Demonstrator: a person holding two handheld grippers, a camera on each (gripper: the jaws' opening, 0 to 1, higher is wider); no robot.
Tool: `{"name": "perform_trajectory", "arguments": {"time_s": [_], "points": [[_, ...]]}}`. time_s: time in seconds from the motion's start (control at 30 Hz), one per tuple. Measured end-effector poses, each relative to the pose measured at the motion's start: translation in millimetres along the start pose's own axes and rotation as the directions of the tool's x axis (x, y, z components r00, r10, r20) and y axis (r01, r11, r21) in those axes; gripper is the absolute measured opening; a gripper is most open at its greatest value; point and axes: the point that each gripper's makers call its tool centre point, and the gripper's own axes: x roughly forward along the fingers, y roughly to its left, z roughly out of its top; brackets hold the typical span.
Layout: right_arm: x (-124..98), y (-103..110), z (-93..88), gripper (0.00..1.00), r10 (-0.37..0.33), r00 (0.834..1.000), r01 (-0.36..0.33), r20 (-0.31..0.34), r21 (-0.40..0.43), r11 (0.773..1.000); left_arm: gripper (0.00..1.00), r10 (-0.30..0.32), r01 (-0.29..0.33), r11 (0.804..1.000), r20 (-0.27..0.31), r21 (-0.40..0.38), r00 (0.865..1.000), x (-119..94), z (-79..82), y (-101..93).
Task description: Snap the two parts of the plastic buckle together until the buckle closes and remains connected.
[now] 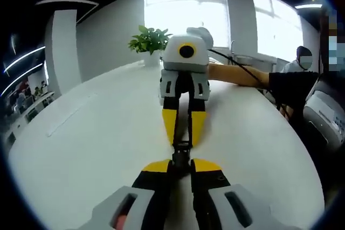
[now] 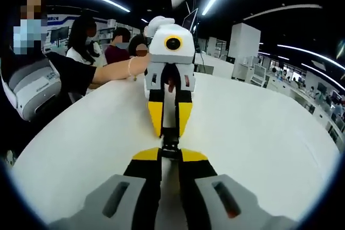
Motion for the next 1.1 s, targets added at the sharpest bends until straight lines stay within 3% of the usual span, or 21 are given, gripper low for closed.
{"name": "perform_trajectory", "arguments": {"time_s": [0.37,0.5,1.1], "points": [[1,0,0.7,0.12,-0.031,1.0,0.031,0.007,0.019,0.999,0.17,0.043,-0.044,0.999,-0.027,-0.021,0.999,-12,-1.7,8.1],[1,0,0.5,0.16,-0.024,1.0,0.024,0.013,0.056,0.998,0.17,0.033,-0.034,0.999,-0.032,-0.034,0.999,-14,-4.3,5.6],[0,-5,-0.6,0.14,-0.022,1.0,0.02,0.018,0.096,0.995,0.14,0.025,-0.027,0.998,-0.031,-0.065,0.999,-11,-6.3,2.9]]}}
